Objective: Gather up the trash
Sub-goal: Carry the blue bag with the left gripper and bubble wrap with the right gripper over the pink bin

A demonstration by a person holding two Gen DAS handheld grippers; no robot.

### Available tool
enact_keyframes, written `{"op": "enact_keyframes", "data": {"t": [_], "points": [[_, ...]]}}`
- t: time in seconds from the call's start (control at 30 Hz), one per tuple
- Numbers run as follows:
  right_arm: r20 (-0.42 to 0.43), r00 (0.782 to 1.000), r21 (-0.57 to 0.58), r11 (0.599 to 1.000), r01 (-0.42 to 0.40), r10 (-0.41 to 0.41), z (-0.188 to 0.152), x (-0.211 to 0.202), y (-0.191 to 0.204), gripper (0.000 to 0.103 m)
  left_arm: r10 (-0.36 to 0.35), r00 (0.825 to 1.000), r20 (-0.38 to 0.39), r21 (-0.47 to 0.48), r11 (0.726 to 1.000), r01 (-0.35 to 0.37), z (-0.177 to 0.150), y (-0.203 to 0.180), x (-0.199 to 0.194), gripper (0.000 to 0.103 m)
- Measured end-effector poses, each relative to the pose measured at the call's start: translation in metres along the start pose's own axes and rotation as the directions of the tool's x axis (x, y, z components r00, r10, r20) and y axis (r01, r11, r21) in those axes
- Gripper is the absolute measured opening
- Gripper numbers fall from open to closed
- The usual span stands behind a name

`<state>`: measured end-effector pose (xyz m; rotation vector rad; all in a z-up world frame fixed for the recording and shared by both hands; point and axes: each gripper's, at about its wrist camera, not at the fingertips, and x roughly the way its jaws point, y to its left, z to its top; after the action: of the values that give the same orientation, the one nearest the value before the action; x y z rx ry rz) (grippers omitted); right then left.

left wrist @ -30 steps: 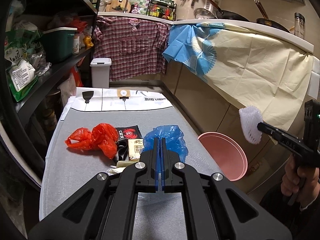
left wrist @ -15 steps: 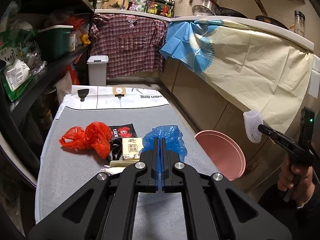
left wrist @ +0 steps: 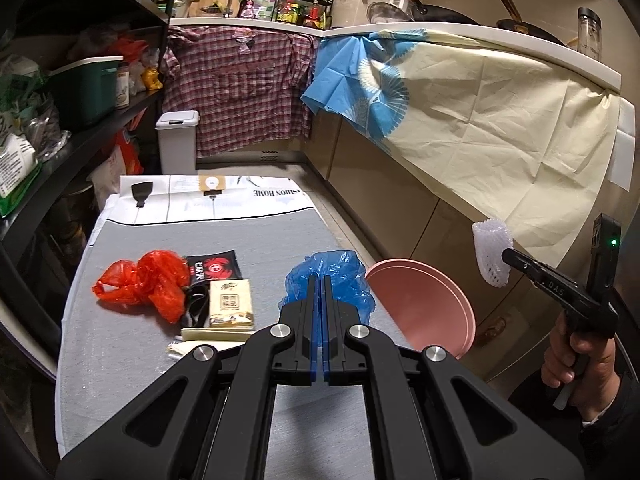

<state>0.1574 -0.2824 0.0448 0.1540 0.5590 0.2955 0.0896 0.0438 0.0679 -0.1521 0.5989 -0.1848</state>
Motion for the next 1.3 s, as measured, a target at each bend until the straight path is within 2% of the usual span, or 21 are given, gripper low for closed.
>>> {"op": "enact_keyframes", "data": {"t": [0.83,1.3], "points": [[0.007,0.999,0.043,0.999,0.031,-0.032,0.001,0.003,-0.021,0.011,-0.06,0.997,-0.038,0.027,0.998,0.061,0.016,-0.052,0.044,0.001],[-0.025,0.997,0.079,0.994,0.073,-0.071,0.003,0.019,-0.034,0.011,-0.111,0.991,-0.071,0.055,0.992,0.115,0.023,-0.086,0.079,0.001]]}}
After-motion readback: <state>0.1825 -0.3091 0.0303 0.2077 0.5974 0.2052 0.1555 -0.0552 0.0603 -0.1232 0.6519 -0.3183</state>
